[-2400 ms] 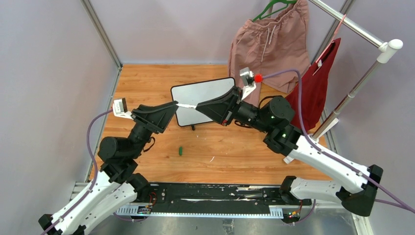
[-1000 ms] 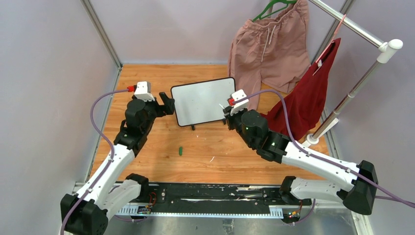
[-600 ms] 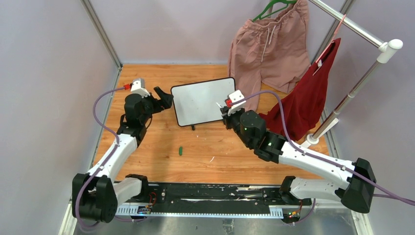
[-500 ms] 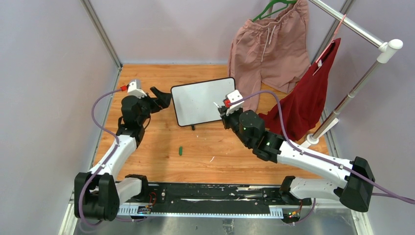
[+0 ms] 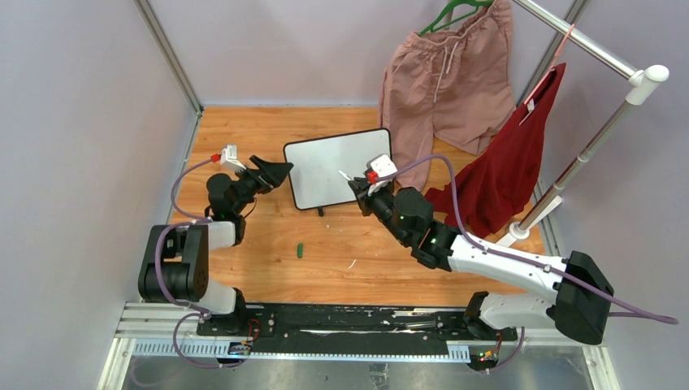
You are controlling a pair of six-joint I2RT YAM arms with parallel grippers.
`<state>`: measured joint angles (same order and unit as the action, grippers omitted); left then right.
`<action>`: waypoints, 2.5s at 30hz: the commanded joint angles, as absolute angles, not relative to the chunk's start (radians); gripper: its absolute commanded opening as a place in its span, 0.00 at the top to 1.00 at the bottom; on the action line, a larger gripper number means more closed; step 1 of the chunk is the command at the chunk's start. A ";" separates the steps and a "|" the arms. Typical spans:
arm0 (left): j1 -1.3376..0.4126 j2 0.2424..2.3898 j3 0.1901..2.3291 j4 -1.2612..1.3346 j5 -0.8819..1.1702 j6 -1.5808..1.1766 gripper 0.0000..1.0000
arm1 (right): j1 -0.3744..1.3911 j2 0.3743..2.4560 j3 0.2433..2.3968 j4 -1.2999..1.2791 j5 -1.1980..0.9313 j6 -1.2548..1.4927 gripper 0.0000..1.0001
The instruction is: Write a sentence on the whiteboard
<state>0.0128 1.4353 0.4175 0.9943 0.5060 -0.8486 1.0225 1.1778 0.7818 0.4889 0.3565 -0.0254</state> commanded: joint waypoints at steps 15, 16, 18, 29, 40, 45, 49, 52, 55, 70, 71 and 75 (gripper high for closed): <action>0.051 1.559 0.423 1.219 0.588 -0.843 0.21 | 1.038 1.423 0.933 0.647 0.275 -0.048 1.00; 0.051 1.559 0.425 1.217 0.591 -0.842 0.21 | 1.038 1.438 0.944 0.654 0.280 -0.048 1.00; 0.051 1.560 0.427 1.200 0.593 -0.832 0.22 | 1.039 1.472 0.972 0.658 0.297 -0.053 1.00; 0.051 1.662 0.430 1.289 0.597 -0.893 0.29 | 1.038 1.613 1.084 0.671 0.345 -0.093 1.00; 0.051 1.710 0.436 1.376 0.615 -0.942 0.34 | 1.037 1.719 1.199 0.628 0.373 -0.108 1.00; 0.051 1.712 0.434 1.385 0.615 -0.945 0.37 | 1.028 1.744 1.221 0.617 0.376 -0.098 1.00; 0.052 1.716 0.437 1.394 0.623 -0.956 0.39 | 1.015 1.757 1.230 0.614 0.372 -0.071 1.00; 0.051 1.716 0.436 1.402 0.626 -0.960 0.40 | 1.010 1.764 1.234 0.618 0.364 -0.054 1.00; 0.051 1.713 0.436 1.405 0.626 -0.962 0.41 | 1.001 1.777 1.245 0.612 0.366 -0.034 1.00; 0.051 1.718 0.434 1.436 0.629 -0.976 0.49 | 0.974 1.817 1.283 0.607 0.372 -0.006 1.00; 0.051 1.718 0.435 1.438 0.629 -0.977 0.49 | 0.974 1.820 1.284 0.607 0.371 -0.006 1.00; 0.051 1.719 0.436 1.442 0.630 -0.978 0.53 | 0.968 1.828 1.289 0.603 0.374 -0.006 1.00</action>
